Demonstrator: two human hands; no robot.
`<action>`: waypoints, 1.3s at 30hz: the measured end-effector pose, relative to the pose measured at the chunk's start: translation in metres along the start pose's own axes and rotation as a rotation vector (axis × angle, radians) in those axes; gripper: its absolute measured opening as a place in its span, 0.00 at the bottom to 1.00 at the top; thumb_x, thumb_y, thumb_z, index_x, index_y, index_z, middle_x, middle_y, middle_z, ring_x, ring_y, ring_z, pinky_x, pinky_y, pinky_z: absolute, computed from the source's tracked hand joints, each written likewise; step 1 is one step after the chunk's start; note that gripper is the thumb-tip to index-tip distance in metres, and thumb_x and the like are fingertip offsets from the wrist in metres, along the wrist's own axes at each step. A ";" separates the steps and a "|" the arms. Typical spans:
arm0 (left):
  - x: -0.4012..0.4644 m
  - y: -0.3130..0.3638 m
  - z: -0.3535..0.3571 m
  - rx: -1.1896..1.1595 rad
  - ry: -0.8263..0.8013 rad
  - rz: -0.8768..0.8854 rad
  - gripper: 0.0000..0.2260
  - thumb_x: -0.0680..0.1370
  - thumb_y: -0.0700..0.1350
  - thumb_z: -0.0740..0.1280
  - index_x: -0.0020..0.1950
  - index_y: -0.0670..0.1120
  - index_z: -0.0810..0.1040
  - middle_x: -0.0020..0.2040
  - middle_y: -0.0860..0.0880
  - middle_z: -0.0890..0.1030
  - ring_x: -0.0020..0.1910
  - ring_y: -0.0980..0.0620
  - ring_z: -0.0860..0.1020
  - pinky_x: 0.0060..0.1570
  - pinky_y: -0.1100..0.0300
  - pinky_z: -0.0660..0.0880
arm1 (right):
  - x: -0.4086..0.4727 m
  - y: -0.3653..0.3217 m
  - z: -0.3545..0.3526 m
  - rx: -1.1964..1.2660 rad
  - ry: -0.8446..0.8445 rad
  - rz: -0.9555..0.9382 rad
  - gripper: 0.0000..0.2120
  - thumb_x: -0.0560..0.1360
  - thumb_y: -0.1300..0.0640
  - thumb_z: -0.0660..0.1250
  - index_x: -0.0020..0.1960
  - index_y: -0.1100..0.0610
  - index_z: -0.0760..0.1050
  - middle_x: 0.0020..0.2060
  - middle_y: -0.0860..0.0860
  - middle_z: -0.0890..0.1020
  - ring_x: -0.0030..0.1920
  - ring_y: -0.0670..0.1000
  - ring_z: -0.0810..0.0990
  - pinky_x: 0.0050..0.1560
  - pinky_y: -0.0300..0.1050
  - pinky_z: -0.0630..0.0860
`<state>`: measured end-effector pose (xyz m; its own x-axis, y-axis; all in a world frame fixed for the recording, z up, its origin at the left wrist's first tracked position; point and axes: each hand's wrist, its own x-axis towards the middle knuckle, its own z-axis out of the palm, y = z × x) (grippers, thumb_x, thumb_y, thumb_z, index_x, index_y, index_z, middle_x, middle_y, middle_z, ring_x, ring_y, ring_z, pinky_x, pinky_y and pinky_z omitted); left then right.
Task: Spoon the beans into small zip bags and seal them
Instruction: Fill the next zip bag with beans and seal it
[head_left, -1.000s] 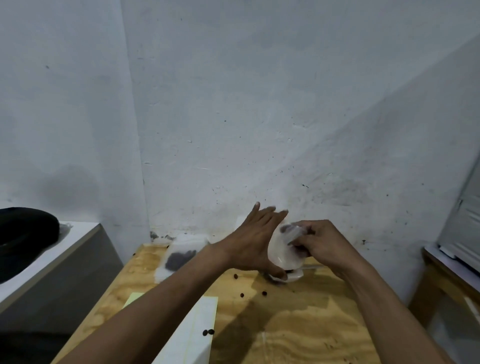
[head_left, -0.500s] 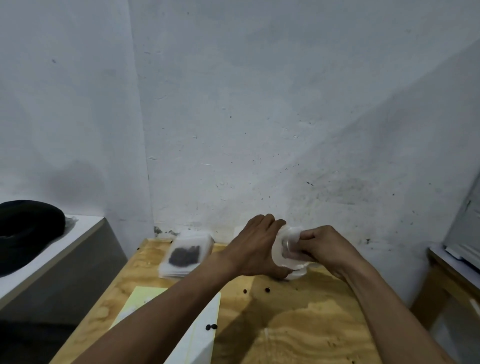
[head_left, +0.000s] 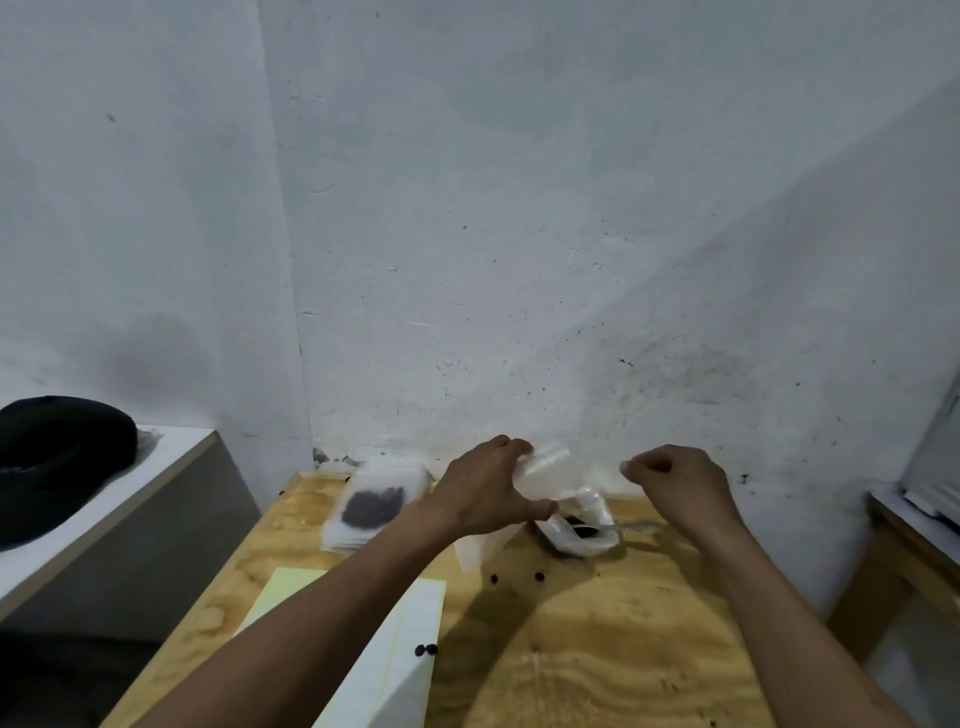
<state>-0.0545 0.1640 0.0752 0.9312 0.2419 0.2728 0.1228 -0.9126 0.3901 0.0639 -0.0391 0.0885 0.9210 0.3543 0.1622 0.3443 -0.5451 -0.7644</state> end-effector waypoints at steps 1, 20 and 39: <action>0.001 -0.003 0.001 -0.050 -0.018 -0.058 0.37 0.71 0.67 0.72 0.74 0.48 0.70 0.66 0.50 0.75 0.62 0.49 0.75 0.55 0.56 0.73 | -0.001 0.008 0.000 -0.164 0.030 0.058 0.21 0.78 0.44 0.69 0.57 0.61 0.81 0.55 0.57 0.85 0.56 0.57 0.82 0.54 0.48 0.77; 0.030 0.011 0.044 -0.799 -0.151 -0.663 0.26 0.72 0.59 0.76 0.59 0.42 0.73 0.56 0.47 0.73 0.52 0.47 0.72 0.46 0.54 0.70 | -0.003 0.049 0.025 -0.268 0.255 -0.292 0.11 0.81 0.51 0.64 0.42 0.51 0.81 0.28 0.45 0.79 0.28 0.47 0.75 0.27 0.45 0.71; 0.037 0.002 0.032 -0.682 -0.291 -0.466 0.26 0.66 0.63 0.77 0.52 0.44 0.83 0.55 0.44 0.83 0.52 0.47 0.80 0.49 0.55 0.75 | -0.016 0.076 0.040 0.477 0.201 0.465 0.16 0.78 0.61 0.65 0.34 0.64 0.83 0.28 0.58 0.84 0.27 0.57 0.79 0.37 0.52 0.78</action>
<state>-0.0084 0.1608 0.0581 0.8994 0.3626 -0.2440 0.3670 -0.3235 0.8722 0.0680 -0.0558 0.0031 0.9852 -0.0082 -0.1712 -0.1694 -0.1967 -0.9657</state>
